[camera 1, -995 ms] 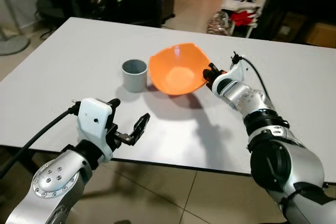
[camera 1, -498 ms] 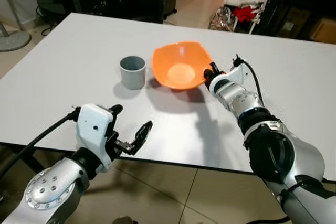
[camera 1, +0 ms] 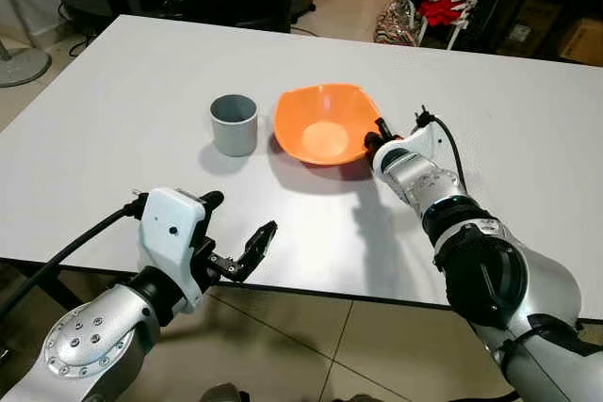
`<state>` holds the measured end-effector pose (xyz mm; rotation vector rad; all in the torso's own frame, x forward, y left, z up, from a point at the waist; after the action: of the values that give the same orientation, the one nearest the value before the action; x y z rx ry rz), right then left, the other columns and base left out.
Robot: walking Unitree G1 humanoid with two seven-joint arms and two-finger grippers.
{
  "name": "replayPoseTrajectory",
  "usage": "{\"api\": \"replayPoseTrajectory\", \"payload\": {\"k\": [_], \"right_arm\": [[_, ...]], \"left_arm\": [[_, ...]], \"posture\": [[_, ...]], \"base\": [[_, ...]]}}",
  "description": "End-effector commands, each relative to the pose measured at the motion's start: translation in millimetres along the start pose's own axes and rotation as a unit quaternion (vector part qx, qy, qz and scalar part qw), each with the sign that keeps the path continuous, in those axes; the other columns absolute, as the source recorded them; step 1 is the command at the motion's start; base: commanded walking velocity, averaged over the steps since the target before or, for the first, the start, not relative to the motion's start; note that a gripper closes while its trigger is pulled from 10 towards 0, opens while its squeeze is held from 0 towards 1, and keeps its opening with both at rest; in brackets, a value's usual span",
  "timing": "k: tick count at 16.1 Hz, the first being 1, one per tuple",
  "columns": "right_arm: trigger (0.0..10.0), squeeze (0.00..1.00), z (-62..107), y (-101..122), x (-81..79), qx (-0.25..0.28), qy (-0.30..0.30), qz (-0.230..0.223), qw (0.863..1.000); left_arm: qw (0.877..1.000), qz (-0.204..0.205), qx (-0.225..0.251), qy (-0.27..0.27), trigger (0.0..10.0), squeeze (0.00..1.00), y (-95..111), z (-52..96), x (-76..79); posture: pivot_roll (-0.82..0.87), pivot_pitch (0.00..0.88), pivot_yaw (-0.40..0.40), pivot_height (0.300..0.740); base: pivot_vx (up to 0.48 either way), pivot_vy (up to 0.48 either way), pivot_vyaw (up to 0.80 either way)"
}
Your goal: Setting the table
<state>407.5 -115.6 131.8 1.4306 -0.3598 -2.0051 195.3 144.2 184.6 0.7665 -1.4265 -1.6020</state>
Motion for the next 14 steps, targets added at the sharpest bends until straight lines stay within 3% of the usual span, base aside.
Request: {"api": "replayPoseTrajectory", "payload": {"k": [1, 2, 9, 14], "right_arm": [[10.0, 0.92, -0.3, 0, -4.4, 0.0, 0.004, -0.01, 1.0], [10.0, 1.0, -0.3, 0, -5.2, -0.002, 0.007, -0.017, 1.0], [10.0, 1.0, 1.1, 7, -1.2, -0.002, 0.03, -0.029, 0.999], [10.0, 1.0, 7.8, 16, 15.7, -0.012, 0.1, -0.048, 0.994]], "left_arm": [[1.0, -0.006, 0.002, 0.001, 10.0, 0.0, 3, 1.9, 1.6], [1.0, -0.006, 0.002, 0.002, 10.0, 0.0, 3, 2.2, 1.7], [1.0, -0.002, 0.023, 0.013, 10.0, 0.0, 6, -4.9, -1.5], [0.999, 0.026, 0.045, 0.011, 10.0, 0.0, 4, -13.8, -2.9]], "posture": [[0.19, 0.107, -0.06, 0.74], [0.19, 0.105, -0.06, 0.74], [0.16, 0.045, -0.067, 0.74], [0.1, 0.0, -0.038, 0.74]], "base": [[0.0, 0.0, 0.0], [0.0, 0.0, 0.0], [0.0, 0.0, 0.0], [0.0, 0.0, 0.0]]}}
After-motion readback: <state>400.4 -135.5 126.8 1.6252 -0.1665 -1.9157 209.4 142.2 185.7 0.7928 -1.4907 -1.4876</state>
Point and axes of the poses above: a point about 5 cm out from each wrist's last joint towards the gripper, its own z axis pointing back from the gripper into the wrist, its own y axis along the axis of the wrist's last joint, x = y × z, the point moved 1 cm from there along -z, pointing out of the wrist towards the gripper, and after that the axes turned 7 degrees about z, right-handed, at the moved point
